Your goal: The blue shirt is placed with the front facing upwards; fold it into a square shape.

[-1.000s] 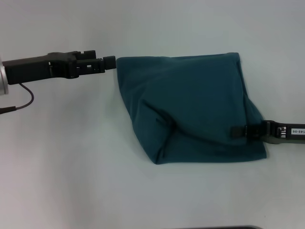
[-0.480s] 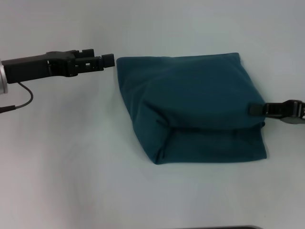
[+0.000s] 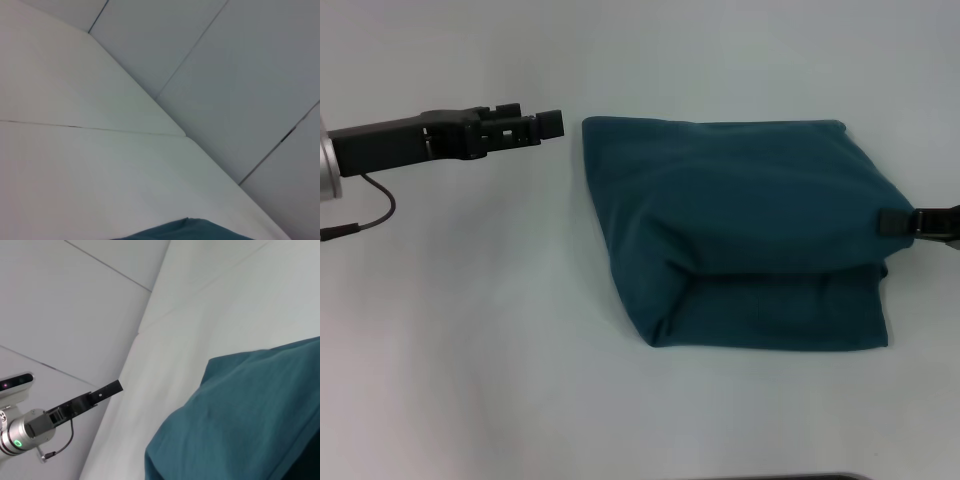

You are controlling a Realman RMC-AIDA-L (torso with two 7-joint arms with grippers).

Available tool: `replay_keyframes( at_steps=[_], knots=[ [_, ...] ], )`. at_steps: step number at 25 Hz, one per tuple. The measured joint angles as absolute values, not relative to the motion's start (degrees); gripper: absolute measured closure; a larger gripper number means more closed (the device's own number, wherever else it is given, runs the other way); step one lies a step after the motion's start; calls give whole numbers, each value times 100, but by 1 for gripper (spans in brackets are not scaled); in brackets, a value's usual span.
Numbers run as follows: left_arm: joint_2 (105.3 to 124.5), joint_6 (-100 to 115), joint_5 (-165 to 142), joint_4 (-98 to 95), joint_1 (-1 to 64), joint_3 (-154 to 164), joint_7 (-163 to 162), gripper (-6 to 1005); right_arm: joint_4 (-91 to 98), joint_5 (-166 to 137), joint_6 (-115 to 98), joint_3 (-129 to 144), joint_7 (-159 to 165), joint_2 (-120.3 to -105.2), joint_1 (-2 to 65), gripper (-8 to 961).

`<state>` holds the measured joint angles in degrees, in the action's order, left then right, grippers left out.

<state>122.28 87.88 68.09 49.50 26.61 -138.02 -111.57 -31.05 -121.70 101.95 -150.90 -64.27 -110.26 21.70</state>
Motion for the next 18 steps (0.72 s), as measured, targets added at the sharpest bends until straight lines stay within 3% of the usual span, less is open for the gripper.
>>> replay_keyframes(
  at_steps=[9,18],
  knots=[
    [12214,8788,6812,4841,2686,-13843,-11156,36,-3172,-12448,10208,-15066,-6384,-10908,2090,918],
    [12215,8754,6809,4843,2696,-13843,-11128,36,-3257,-12645,10155,-15069,-6349,-10899,2083,916]
  ],
)
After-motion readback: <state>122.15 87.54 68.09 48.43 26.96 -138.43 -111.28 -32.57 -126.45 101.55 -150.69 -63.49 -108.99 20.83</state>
